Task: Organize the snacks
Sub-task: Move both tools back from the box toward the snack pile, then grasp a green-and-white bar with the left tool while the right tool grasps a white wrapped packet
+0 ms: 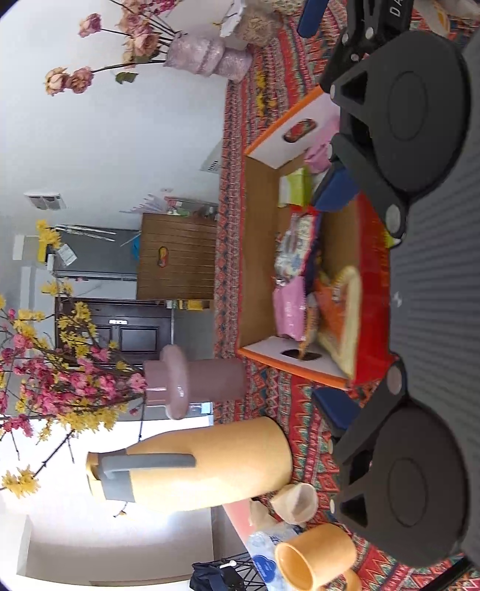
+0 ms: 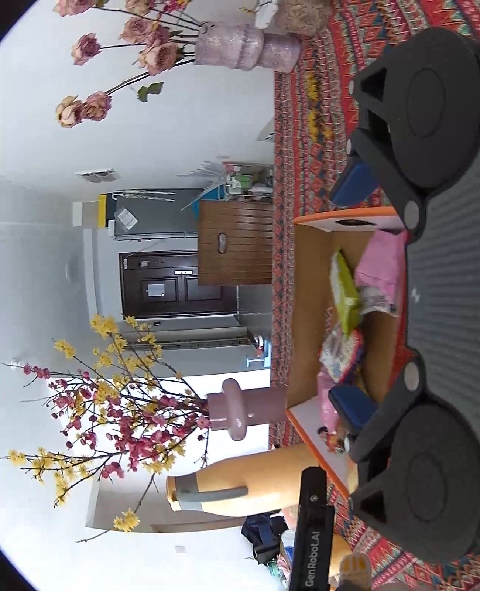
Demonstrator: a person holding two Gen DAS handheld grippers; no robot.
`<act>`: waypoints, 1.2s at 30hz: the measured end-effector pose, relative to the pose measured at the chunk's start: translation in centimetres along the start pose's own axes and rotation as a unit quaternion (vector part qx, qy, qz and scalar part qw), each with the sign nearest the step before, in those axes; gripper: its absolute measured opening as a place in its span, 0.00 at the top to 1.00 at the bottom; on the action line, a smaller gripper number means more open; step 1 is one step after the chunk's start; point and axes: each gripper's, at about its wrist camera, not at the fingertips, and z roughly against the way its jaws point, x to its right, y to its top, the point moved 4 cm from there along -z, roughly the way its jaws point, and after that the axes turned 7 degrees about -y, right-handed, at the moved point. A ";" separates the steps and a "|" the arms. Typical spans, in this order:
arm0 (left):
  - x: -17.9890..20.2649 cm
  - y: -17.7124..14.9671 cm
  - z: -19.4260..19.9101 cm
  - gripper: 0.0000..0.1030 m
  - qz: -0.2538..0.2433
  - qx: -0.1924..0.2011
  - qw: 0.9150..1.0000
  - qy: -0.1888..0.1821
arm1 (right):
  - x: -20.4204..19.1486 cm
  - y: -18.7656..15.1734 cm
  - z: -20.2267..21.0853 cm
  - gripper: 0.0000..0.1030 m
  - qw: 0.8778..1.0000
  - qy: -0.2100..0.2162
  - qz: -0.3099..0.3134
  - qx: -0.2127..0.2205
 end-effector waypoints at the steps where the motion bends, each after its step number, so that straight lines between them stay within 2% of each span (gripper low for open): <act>1: 0.0 -0.3 0.2 0.00 -0.001 -0.003 1.000 0.001 | 0.2 -0.4 0.3 0.00 1.000 0.000 -0.001 -0.003; 13: 0.0 -4.2 2.5 0.00 0.004 -0.046 0.999 0.006 | 2.0 -4.7 4.0 0.00 0.999 0.001 -0.023 -0.035; 20: 1.4 -5.2 2.0 0.00 0.011 -0.080 0.997 -0.005 | 3.4 -6.8 5.2 0.00 0.998 -0.001 -0.039 -0.052; 29: 5.2 -4.9 -0.6 0.00 -0.022 -0.111 0.993 -0.015 | 5.4 -8.4 5.1 0.00 0.996 -0.006 -0.066 -0.064; 34: 6.6 -5.0 -2.4 0.10 -0.030 -0.138 0.990 -0.022 | 6.2 -8.9 4.8 0.00 0.995 -0.008 -0.077 -0.068; 36: 6.8 -5.1 -3.0 0.19 -0.029 -0.149 0.988 -0.021 | 6.3 -9.0 4.7 0.00 0.994 -0.009 -0.080 -0.070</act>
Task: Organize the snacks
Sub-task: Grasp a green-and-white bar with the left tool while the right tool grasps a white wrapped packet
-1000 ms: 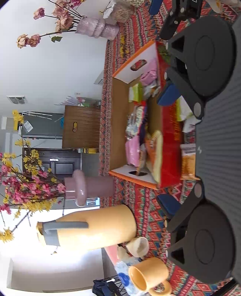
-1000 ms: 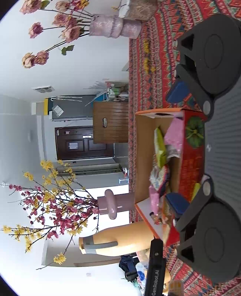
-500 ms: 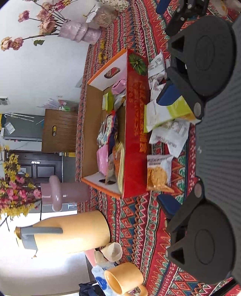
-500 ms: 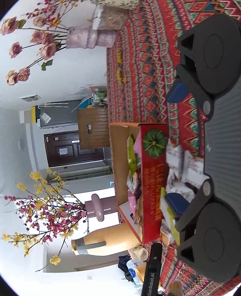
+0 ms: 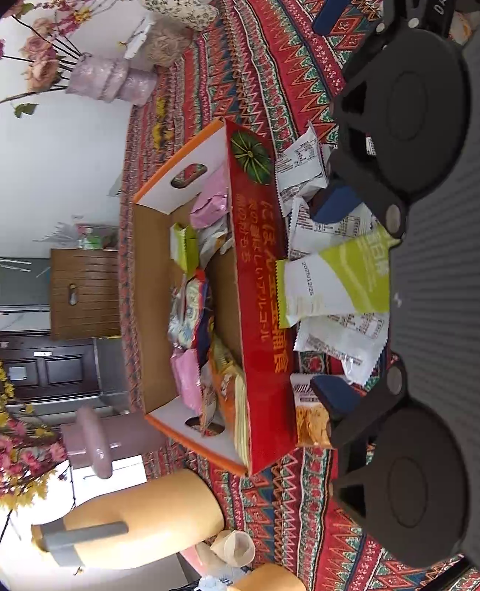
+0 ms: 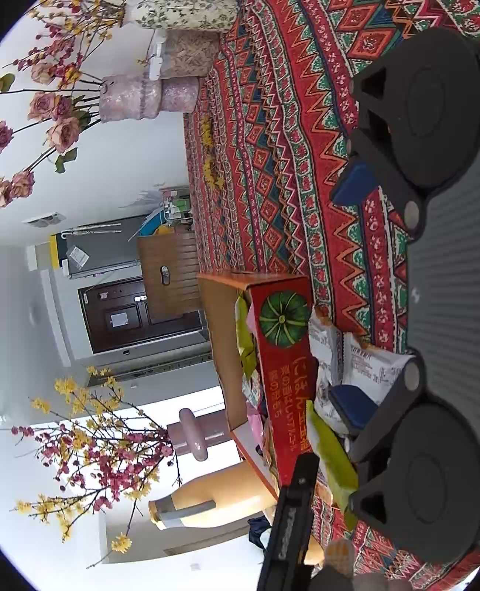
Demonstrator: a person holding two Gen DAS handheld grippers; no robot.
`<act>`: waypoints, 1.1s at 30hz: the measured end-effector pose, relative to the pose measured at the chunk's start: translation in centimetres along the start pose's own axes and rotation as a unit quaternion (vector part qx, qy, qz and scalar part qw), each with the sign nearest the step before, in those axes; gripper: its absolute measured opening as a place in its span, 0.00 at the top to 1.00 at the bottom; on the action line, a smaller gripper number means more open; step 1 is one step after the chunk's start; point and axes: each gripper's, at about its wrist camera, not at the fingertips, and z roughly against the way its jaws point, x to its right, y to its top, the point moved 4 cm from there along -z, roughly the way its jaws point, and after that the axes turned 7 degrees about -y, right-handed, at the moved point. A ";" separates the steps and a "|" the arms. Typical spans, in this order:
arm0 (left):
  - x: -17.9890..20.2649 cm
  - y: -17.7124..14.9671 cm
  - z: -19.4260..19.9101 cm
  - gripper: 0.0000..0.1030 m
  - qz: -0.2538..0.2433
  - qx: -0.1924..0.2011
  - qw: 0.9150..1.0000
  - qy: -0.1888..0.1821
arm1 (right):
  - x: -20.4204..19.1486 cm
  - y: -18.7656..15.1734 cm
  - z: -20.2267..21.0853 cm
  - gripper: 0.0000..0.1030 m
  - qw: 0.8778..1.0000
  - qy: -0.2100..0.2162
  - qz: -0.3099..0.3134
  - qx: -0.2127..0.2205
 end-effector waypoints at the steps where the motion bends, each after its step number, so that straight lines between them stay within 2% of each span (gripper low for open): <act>1: 0.0 0.0 -0.3 0.22 0.001 -0.007 1.000 -0.001 | 0.1 -0.1 -0.1 0.00 1.000 -0.001 -0.001 -0.001; 2: 0.1 -0.1 -0.6 0.28 0.002 -0.015 1.000 -0.004 | 0.2 -0.1 -0.2 0.00 1.000 -0.001 -0.003 -0.002; 4: 0.1 -0.2 -1.2 0.33 0.005 -0.031 0.999 -0.006 | 0.3 -0.2 -0.3 0.00 1.000 -0.001 -0.005 -0.004; 7: -0.2 -0.6 -1.9 0.57 0.018 -0.054 0.998 -0.024 | 0.3 -0.3 -0.5 0.00 1.000 0.001 -0.006 -0.007; 8: -0.3 -0.7 -2.0 0.59 0.025 -0.058 0.998 -0.029 | 0.3 -0.3 -0.5 0.00 1.000 0.001 -0.006 -0.008; 15: -0.9 -0.8 -0.9 0.61 0.028 -0.037 0.998 -0.037 | -0.1 -0.5 -0.7 0.00 1.000 -0.001 -0.002 -0.013; 20: -1.2 -0.7 0.7 0.61 0.017 0.000 0.999 -0.028 | -0.8 -0.7 -0.9 0.00 1.000 -0.003 0.006 -0.019; 24: -1.7 -0.9 1.9 0.61 0.012 0.025 0.999 -0.035 | -1.5 -0.8 -1.1 0.00 1.000 -0.002 0.014 -0.026; 33: -3.4 -1.3 3.9 0.61 0.019 0.063 0.997 -0.040 | -4.3 -1.2 -2.4 0.02 0.998 0.004 0.047 -0.050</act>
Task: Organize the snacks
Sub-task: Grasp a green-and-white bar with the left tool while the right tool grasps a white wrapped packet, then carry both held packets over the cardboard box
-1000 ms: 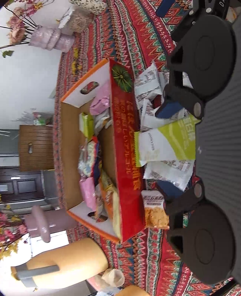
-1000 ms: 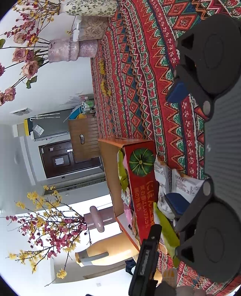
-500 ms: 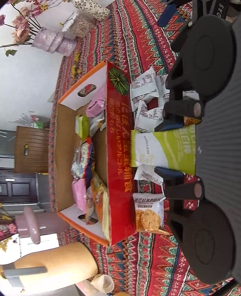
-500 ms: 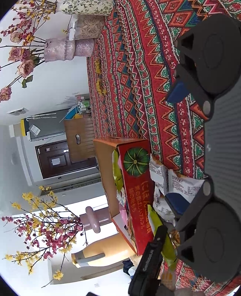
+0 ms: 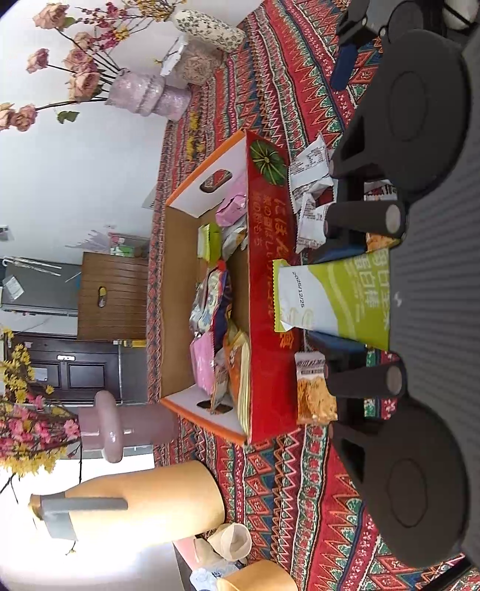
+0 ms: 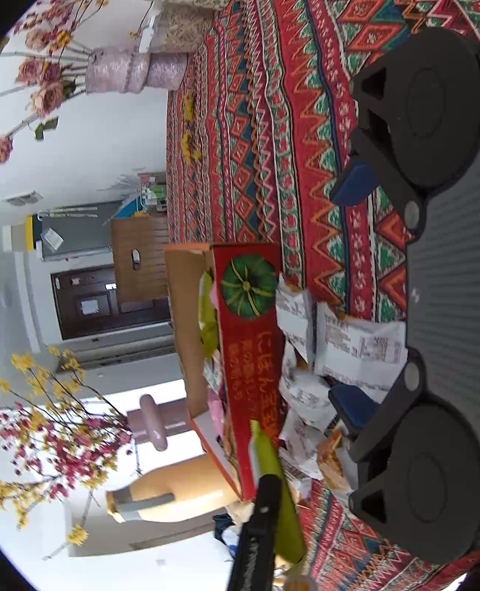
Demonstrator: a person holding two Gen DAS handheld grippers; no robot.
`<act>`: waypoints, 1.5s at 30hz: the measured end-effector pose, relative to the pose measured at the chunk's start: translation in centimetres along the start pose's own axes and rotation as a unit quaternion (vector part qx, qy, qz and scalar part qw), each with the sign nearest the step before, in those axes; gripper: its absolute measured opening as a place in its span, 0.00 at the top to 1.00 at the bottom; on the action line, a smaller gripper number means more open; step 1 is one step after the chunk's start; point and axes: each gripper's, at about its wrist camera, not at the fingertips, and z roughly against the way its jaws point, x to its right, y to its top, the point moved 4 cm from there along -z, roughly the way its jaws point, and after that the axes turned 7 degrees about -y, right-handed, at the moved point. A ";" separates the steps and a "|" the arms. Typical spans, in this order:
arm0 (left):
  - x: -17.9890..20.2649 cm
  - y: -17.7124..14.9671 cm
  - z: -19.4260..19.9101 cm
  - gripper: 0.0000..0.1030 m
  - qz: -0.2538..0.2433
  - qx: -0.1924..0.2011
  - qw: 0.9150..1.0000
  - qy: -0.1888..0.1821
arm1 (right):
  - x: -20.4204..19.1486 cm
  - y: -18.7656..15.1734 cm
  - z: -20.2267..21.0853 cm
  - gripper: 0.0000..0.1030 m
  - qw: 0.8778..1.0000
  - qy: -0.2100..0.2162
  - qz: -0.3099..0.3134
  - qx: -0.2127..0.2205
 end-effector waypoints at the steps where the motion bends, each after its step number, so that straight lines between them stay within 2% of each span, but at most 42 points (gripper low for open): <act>1: -0.2 -0.1 0.2 0.61 0.001 0.003 1.000 0.000 | -0.3 0.0 -0.1 0.03 1.000 0.000 0.004 -0.002; 4: -0.7 -0.3 0.5 0.61 0.004 0.008 1.000 -0.003 | -1.3 0.2 -0.8 0.11 1.000 0.001 0.017 -0.015; 6: -1.0 -0.4 0.6 0.61 0.005 0.011 1.000 -0.004 | -1.8 0.3 -1.3 0.21 1.000 0.003 0.021 -0.023; 11: -1.5 -0.7 0.8 0.61 0.010 0.014 1.000 -0.012 | -3.0 0.3 -2.6 0.29 0.999 0.002 0.027 -0.045; 13: -1.7 -0.8 1.0 0.61 0.011 0.015 1.000 -0.015 | -3.2 0.2 -3.0 0.34 0.998 -0.003 0.028 -0.051; 16: -1.9 -0.9 1.1 0.61 0.014 0.017 1.000 -0.019 | -3.5 0.1 -3.1 0.41 0.998 -0.015 0.038 -0.050; 18: -1.8 -0.9 1.2 0.61 0.014 0.018 1.000 -0.022 | -3.6 0.0 -3.0 0.53 0.997 -0.024 0.048 -0.047; 21: -1.8 -1.0 1.3 0.61 0.014 0.018 0.999 -0.026 | -3.6 -0.2 -2.7 0.59 0.997 -0.025 0.058 -0.042; 33: -1.7 -1.0 2.4 0.61 0.016 0.031 0.999 -0.033 | -2.9 -0.3 1.0 0.61 0.999 -0.018 0.050 -0.008; 45: -1.5 1.0 3.8 0.61 0.012 0.067 0.997 -0.027 | -3.3 2.4 3.4 0.61 0.997 -0.017 0.056 0.049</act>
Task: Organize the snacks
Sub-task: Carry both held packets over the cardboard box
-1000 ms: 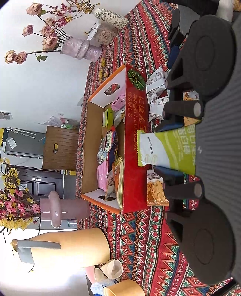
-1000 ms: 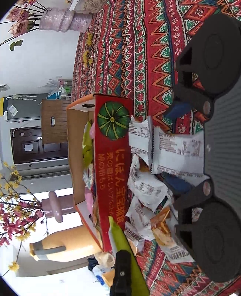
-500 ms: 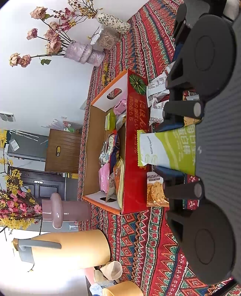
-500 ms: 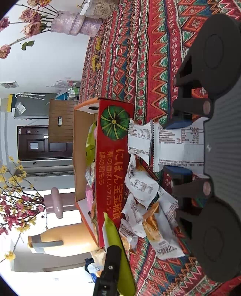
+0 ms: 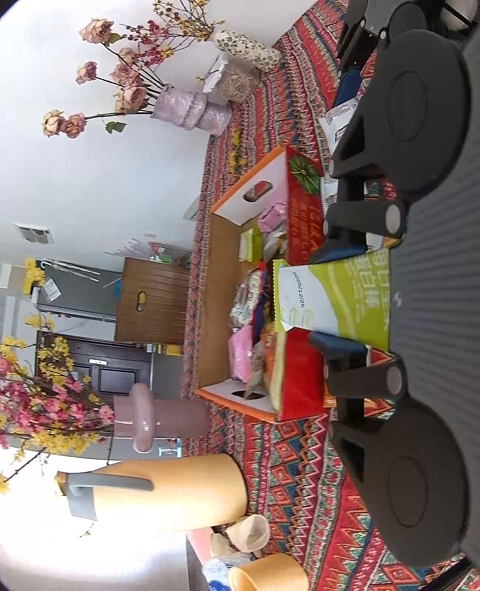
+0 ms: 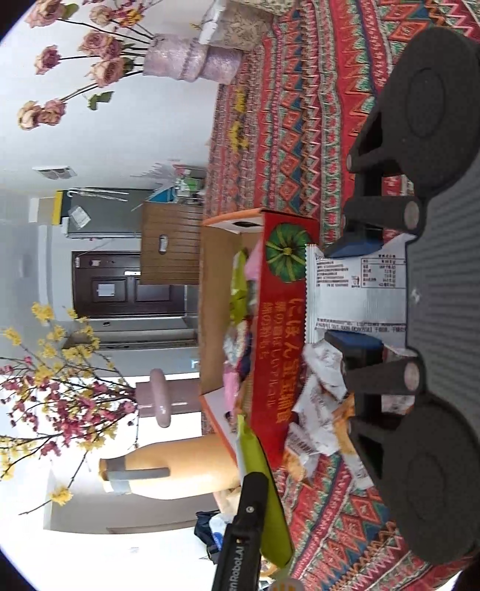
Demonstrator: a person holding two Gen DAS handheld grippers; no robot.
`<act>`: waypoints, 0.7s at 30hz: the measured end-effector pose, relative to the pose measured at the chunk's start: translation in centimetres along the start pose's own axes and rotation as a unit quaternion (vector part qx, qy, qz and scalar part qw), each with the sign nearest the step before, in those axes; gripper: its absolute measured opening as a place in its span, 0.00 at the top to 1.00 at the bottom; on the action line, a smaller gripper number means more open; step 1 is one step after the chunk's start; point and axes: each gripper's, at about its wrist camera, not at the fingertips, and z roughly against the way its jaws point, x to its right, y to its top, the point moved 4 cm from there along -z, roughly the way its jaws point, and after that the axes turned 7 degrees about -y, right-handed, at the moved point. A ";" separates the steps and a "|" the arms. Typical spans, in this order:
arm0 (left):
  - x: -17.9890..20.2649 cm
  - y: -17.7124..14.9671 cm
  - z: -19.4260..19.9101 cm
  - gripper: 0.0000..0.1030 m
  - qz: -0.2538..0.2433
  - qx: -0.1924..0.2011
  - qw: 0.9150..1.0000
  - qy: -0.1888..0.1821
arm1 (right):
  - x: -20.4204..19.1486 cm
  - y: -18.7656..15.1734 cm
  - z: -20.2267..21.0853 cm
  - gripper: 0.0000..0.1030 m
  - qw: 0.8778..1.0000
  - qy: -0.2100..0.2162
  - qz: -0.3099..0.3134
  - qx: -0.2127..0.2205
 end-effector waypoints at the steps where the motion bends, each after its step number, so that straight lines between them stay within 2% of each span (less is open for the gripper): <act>1: 0.1 0.3 0.0 0.61 -0.002 0.003 1.000 0.000 | 0.0 0.3 0.0 0.61 1.000 0.000 0.000 0.004; 14: 2.1 4.5 -1.5 0.61 -0.042 0.037 0.998 0.005 | -0.6 4.8 -2.1 0.61 0.999 -0.001 0.015 0.045; 21: 2.5 6.3 -3.4 0.61 -0.037 0.048 0.998 0.002 | -0.6 7.6 -3.9 0.61 0.998 0.001 0.013 0.063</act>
